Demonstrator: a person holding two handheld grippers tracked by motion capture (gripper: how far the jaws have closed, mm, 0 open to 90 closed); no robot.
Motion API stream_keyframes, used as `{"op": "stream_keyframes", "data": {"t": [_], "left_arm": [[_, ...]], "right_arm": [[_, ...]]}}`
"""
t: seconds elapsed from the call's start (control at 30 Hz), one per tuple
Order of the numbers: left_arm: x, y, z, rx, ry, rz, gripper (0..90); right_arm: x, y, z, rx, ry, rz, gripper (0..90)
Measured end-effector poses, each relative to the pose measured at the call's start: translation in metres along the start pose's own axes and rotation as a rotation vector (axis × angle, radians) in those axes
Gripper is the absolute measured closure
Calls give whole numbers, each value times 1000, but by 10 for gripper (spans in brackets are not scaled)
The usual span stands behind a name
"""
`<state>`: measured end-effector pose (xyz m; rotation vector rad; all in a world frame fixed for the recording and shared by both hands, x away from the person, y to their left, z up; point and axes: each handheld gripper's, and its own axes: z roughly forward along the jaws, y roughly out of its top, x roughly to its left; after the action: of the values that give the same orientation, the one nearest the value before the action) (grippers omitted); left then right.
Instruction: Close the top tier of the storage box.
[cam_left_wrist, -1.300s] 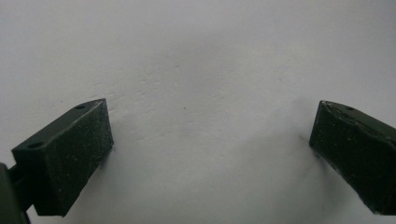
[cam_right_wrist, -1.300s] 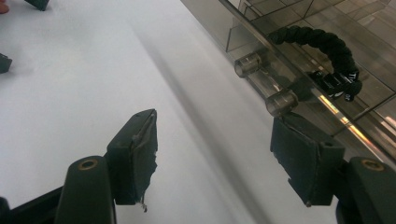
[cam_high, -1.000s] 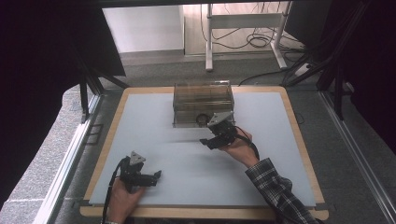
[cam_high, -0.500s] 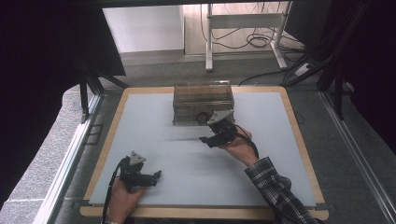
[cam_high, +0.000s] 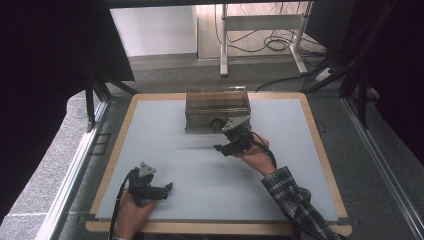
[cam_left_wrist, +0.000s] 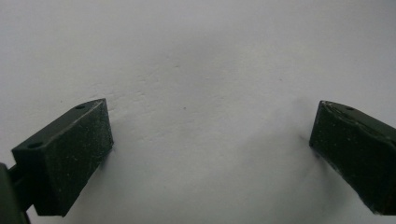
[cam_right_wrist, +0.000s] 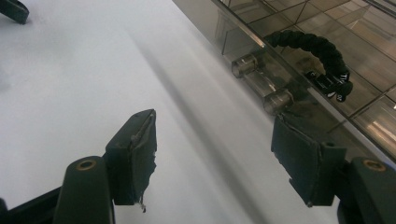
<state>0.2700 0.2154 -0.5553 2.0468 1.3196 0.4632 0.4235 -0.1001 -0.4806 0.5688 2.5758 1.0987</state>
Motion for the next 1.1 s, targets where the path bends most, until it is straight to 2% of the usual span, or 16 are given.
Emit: {"op": "stream_keyframes", "data": {"t": [1.1], "left_arm": [[0, 0, 0, 0, 0, 0, 0]], "right_arm": [[-9, 6, 8, -12, -18, 15, 305]]}}
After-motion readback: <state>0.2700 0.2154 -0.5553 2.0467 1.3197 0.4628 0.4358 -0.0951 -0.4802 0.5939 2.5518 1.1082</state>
